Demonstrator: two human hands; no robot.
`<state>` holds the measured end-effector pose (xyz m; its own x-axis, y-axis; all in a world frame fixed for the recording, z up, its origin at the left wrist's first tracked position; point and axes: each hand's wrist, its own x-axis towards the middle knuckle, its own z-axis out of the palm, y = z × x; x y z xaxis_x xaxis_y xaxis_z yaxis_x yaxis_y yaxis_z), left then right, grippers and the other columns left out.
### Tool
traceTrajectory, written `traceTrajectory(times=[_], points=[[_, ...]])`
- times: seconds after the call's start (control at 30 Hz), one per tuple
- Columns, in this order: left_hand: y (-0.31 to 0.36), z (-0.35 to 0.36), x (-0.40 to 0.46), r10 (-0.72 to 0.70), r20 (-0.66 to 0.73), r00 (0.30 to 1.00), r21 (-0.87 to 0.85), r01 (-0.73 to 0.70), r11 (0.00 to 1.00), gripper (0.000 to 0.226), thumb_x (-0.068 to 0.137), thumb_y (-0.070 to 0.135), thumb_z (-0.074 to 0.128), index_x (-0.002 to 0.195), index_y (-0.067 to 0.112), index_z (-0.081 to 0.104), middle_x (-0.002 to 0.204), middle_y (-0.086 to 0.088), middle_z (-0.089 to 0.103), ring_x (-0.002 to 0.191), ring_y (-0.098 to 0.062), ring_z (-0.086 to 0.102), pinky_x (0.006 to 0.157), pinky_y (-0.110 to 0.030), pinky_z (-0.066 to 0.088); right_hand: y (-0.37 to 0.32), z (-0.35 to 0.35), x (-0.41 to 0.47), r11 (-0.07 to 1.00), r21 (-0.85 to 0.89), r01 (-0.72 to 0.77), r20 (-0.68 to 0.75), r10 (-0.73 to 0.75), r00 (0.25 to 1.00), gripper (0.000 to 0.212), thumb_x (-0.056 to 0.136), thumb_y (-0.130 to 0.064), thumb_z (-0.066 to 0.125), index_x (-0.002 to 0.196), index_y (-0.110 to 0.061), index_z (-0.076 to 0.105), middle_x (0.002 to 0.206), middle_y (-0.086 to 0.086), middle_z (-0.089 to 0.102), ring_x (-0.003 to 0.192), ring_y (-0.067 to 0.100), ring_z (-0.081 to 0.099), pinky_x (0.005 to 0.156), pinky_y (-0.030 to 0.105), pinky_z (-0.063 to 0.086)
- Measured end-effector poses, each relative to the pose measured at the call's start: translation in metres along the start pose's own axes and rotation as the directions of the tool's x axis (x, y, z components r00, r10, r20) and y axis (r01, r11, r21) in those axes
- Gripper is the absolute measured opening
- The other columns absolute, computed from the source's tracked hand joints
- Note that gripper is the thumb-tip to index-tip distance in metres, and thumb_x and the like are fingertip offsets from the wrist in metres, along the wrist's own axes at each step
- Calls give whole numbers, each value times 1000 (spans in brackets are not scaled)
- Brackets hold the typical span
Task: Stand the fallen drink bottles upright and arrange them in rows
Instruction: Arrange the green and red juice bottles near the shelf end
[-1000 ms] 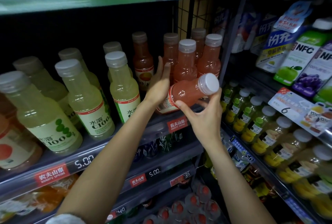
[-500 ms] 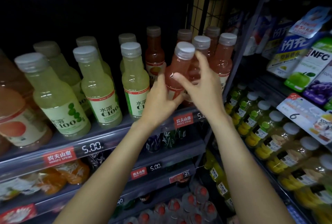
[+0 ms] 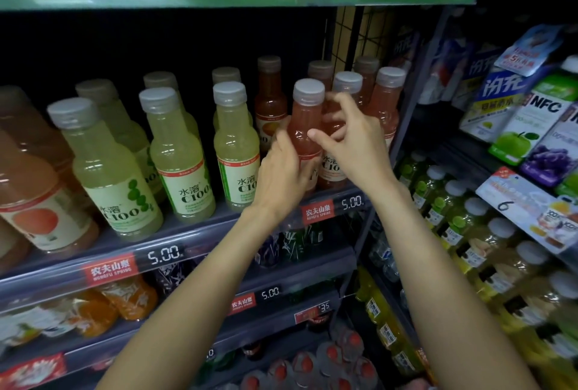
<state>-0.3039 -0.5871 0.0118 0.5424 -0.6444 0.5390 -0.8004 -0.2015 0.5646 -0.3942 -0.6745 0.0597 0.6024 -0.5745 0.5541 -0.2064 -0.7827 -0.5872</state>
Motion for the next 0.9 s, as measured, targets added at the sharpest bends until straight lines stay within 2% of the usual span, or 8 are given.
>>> traceTrajectory(times=[0.13,0.2,0.27,0.37,0.53,0.63,0.8,0.9], points=[[-6,-6,10,-10,63,998,-39,13,999,82,88,21,67,148,0,15,131,-22,51,115,-37,55,91,-42,47,0,11,4,1000,-10,-8,15,8,1000,57,82,-38,69,132,-21,46,116,0,65,74,11,67,76,36,55],[-8,-8,11,-20,77,997,-55,25,998,83,88,19,67,149,0,14,134,-22,49,118,-35,52,96,-39,44,1,17,7,998,-66,-10,9,11,1000,56,82,-42,68,129,-19,49,115,-1,64,83,16,66,74,30,50],[-5,-8,9,-36,64,997,-10,37,999,85,90,18,65,150,-1,9,140,-25,41,122,-37,48,99,-37,40,3,20,9,992,-124,-10,-3,10,1000,54,83,-46,65,127,-18,52,115,-1,62,89,18,63,71,25,42],[4,-9,2,-13,8,1000,102,12,995,78,92,16,59,149,-3,8,147,-27,30,127,-40,42,101,-38,36,3,22,10,982,-186,-17,-17,14,1000,51,85,-48,61,126,-18,53,117,0,60,101,21,60,76,28,40],[5,-22,-1,90,-116,989,124,-75,989,65,88,12,60,145,4,30,126,-19,53,114,-34,53,92,-37,42,0,25,10,978,-207,-12,-47,3,999,48,85,-46,61,125,-19,54,115,0,60,104,21,59,77,29,42],[0,-28,0,123,-111,986,142,-107,984,62,87,9,60,143,5,34,120,-18,59,109,-33,58,88,-36,44,-3,30,8,973,-231,-2,-77,-17,997,50,86,-46,60,126,-16,53,116,2,57,103,23,59,77,30,43],[-6,-32,-4,106,-62,992,-52,-109,993,70,84,4,55,148,8,27,132,-15,56,114,-27,58,96,-36,48,-6,40,-1,970,-243,6,-108,-33,994,66,82,-54,62,130,-13,46,121,7,51,97,31,61,71,39,49],[-4,-40,-8,91,-64,994,-138,-99,985,72,81,5,48,149,14,26,139,-9,52,114,-18,58,95,-26,47,-4,44,-8,982,-189,31,-121,-54,991,75,74,-55,70,128,-14,38,118,7,57,96,32,63,67,42,52]])
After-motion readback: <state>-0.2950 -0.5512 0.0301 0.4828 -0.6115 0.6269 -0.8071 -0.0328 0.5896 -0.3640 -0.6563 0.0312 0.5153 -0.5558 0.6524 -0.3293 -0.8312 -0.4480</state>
